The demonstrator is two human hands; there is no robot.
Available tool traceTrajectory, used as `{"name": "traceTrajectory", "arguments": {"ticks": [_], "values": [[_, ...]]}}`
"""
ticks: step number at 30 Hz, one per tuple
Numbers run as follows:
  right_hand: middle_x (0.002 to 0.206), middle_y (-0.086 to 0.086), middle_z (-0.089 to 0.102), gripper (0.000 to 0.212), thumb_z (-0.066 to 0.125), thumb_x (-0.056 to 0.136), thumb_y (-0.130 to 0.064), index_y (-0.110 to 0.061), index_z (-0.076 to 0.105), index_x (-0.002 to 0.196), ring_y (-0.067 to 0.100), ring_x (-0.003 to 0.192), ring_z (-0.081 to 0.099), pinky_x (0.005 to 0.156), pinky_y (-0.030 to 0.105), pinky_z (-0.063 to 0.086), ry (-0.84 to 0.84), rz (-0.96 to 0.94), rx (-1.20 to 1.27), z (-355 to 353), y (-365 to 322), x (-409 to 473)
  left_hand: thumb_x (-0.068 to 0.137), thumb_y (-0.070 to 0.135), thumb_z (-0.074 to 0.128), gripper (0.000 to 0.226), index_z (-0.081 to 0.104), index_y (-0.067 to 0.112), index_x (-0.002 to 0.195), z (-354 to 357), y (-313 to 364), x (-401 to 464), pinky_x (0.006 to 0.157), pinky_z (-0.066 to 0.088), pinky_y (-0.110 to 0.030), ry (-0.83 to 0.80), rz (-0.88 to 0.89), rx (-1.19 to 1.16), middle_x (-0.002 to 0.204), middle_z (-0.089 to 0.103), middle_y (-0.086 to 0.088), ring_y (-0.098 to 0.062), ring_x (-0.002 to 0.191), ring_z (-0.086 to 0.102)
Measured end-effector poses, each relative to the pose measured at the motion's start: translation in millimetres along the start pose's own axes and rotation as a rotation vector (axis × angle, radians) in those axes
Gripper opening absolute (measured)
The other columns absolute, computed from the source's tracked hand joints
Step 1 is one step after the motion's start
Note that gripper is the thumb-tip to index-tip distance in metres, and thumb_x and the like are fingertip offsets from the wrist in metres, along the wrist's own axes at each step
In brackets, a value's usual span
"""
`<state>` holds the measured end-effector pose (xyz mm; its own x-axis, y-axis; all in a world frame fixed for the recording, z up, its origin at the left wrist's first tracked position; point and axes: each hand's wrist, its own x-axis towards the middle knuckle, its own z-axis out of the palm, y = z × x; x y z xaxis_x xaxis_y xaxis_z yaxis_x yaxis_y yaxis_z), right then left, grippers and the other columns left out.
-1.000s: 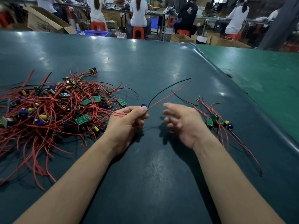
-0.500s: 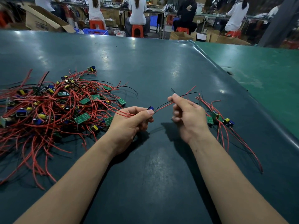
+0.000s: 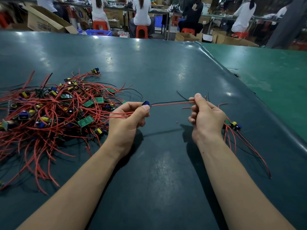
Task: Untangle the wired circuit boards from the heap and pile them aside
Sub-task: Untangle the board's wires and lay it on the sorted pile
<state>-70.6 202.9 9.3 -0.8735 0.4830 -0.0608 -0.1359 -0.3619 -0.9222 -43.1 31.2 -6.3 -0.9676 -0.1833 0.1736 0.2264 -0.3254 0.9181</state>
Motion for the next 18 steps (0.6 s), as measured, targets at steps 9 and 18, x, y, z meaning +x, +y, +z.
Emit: {"name": "traceTrajectory", "arguments": {"ticks": [9,18], "values": [[0.087,-0.004,0.067,0.016,0.064,0.093,-0.038,-0.023,0.063,0.089,0.011,0.077,0.062,0.075,0.031,0.053,0.032,-0.266,-0.396,-1,5,-3,0.076,0.021,0.081,0.025,0.072,0.012,0.098,-6,5,4,0.054,0.041,-0.022,0.145,0.173,-0.061,0.067,0.064,-0.003,-0.014,0.053,0.047],[0.073,-0.009,0.063,0.018,0.058,0.097,-0.032,-0.022,0.067,0.085,0.009,0.066,0.056,0.063,0.020,0.045,-0.096,-0.477,-0.484,6,11,-19,0.077,0.023,0.071,0.028,0.067,0.014,0.104,-9,9,9,0.059,0.049,-0.018,0.193,0.186,-0.128,0.067,0.067,0.003,-0.008,0.055,0.058]]}}
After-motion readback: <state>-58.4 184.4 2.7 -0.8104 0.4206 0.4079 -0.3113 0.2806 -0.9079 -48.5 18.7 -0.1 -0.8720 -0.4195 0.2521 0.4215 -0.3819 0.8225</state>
